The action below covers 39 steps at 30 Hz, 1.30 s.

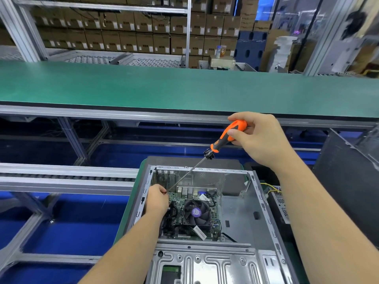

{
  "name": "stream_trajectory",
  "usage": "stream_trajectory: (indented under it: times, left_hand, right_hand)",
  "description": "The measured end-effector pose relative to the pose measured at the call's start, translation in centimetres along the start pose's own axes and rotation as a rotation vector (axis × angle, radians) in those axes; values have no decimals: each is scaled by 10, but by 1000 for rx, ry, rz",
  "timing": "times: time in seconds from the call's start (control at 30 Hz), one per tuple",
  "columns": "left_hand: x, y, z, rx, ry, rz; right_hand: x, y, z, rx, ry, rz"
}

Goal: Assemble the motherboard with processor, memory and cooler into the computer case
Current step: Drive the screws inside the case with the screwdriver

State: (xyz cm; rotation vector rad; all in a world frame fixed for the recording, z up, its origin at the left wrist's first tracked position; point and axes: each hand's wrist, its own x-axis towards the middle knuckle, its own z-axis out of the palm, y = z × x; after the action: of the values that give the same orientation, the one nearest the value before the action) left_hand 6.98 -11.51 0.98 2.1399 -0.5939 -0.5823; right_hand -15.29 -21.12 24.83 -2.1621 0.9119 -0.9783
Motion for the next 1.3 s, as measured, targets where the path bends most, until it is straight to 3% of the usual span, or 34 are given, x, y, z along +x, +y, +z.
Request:
stream_trajectory:
  times: [1.3]
  left_hand:
    - [2,-2,1,18,-3,-14]
  right_hand:
    - [3,1,-4,-30,14,-24]
